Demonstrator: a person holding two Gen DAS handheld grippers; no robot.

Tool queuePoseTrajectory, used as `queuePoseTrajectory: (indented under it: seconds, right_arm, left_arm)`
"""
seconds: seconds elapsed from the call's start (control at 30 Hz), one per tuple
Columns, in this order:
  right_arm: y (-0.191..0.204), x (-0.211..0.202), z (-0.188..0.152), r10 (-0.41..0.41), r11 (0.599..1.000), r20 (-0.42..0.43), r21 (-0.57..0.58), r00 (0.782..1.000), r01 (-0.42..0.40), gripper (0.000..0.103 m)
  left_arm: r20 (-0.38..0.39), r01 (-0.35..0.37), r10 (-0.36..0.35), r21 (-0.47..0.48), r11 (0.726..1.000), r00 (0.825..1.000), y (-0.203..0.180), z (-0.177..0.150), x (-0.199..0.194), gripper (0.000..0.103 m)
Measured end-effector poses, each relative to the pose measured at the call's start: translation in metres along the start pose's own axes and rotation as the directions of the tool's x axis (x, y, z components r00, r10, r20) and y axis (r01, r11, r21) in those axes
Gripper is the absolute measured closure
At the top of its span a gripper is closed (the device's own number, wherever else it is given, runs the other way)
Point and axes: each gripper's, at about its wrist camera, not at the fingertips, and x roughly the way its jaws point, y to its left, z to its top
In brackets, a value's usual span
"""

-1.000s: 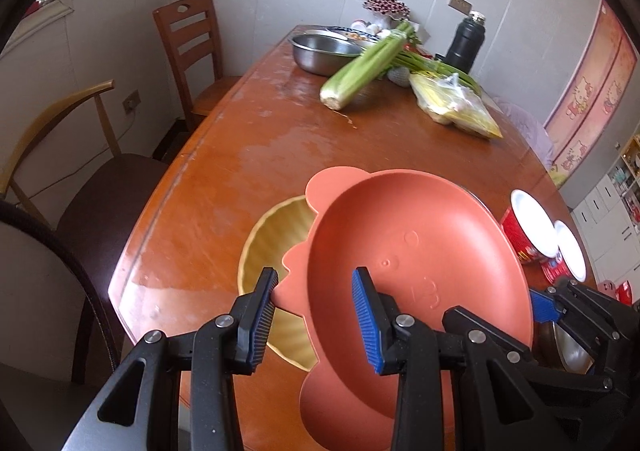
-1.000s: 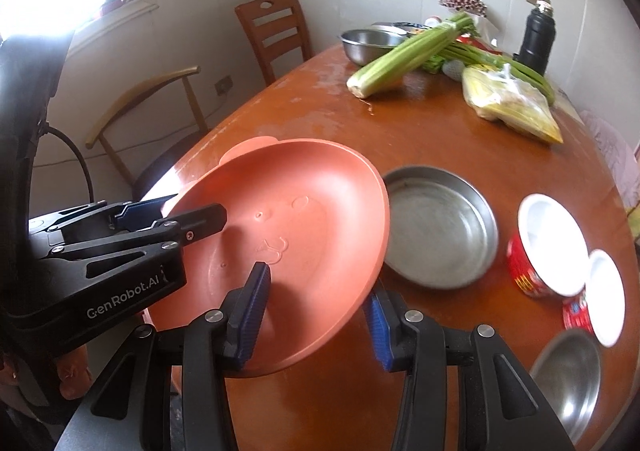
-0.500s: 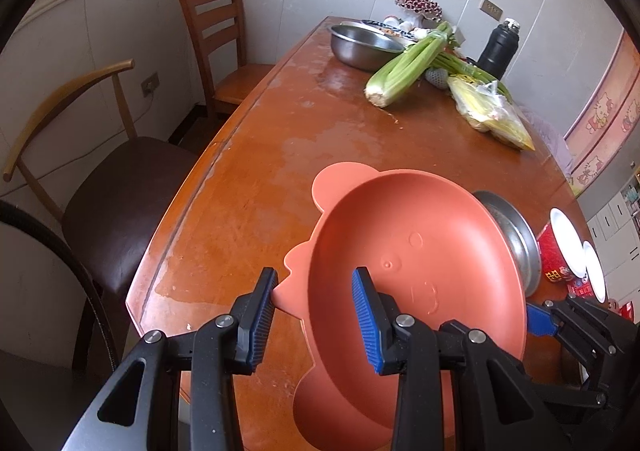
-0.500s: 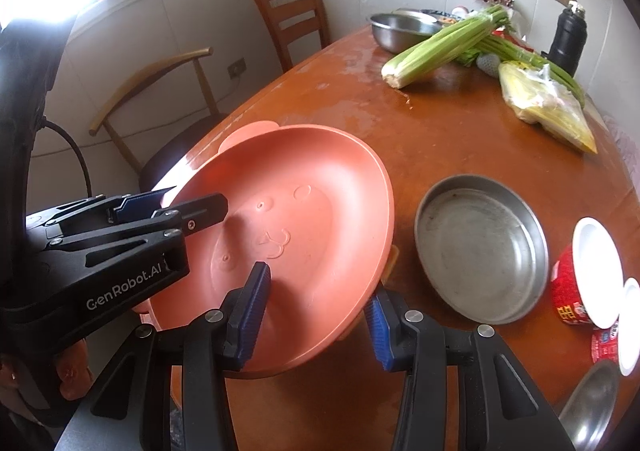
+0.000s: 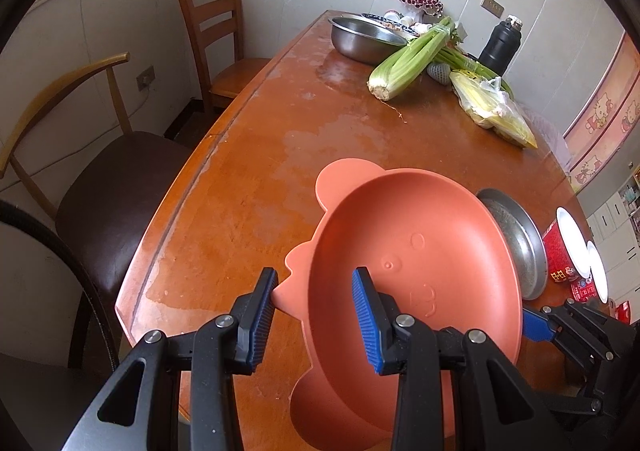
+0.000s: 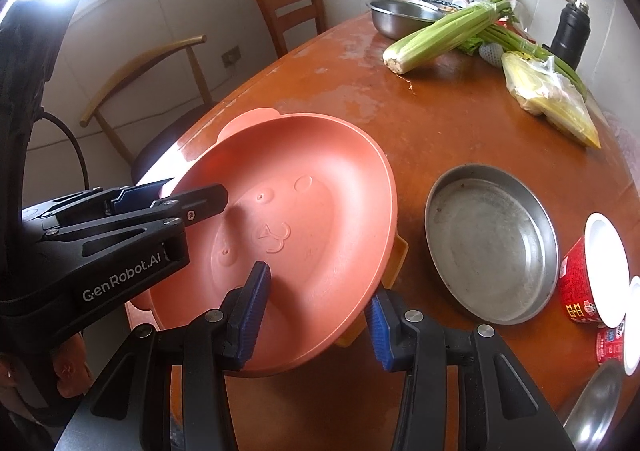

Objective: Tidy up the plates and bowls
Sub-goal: 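Lift and carry the orange plate over the yellow shell plate, then lower the orange plate onto the yellow plate and open the left gripper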

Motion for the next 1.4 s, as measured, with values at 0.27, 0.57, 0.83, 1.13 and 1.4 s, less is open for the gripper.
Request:
queuePoseTrajectory:
  seconds: [0.27,0.57,0.83,1.13,1.4]
  right_arm:
    - [-0.003,0.001,-0.001,0.002,1.0,-0.005,0.013,1.0,-0.002,0.055]
    - [-0.003,0.002,-0.004,-0.002,1.0,-0.009,0.013,1.0,0.002,0.055]
    - [-0.001,0.003,-0.005,-0.021,1.0,-0.006,-0.004,1.0,0.021,0.055]
    - [-0.006,0.001,-0.004,-0.023,1.0,0.004,0.006,1.0,0.023,0.055]
    - [-0.009,-0.002,-0.004,-0.02,1.0,0.011,0.021,1.0,0.02,0.054]
  left_arm:
    - [0.001,-0.003,0.003,0.015,1.0,1.0,-0.003,-0.001,0.002,0.065]
    - [-0.007,-0.014,0.014,0.024,1.0,1.0,-0.004,-0.002,0.006,0.065]
    - [-0.012,-0.023,0.023,0.023,0.999,1.0,-0.003,-0.003,0.008,0.065]
    - [-0.017,-0.028,0.028,0.022,0.999,0.999,-0.003,-0.003,0.011,0.064]
    - [0.004,-0.031,0.031,0.022,0.999,1.0,-0.004,-0.004,0.006,0.064]
